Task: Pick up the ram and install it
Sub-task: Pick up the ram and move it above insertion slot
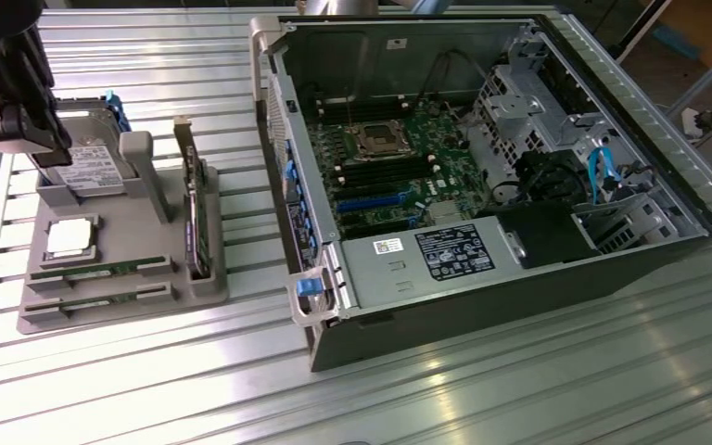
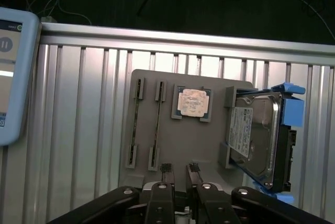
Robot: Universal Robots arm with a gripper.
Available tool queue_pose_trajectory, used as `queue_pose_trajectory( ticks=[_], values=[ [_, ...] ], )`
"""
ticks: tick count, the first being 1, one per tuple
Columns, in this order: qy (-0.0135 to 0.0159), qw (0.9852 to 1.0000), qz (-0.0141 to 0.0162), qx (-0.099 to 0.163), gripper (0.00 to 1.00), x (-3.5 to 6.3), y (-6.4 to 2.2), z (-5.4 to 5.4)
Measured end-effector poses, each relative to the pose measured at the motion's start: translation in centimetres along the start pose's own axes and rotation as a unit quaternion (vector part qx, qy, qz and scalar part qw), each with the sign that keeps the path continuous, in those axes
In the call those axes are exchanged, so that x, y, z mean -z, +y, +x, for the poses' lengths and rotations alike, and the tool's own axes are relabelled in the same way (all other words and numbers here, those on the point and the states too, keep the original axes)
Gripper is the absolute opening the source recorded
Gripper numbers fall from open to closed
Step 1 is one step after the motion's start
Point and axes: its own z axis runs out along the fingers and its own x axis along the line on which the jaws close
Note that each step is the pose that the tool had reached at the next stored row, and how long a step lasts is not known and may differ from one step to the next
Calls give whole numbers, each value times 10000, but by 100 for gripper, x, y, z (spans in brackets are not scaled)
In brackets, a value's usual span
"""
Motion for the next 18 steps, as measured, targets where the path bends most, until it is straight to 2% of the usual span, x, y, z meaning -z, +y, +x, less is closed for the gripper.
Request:
queue_pose_trajectory(
  ticks=[18],
  values=[
    [-1,10000,0,0,24,-184,2,143]
  ],
)
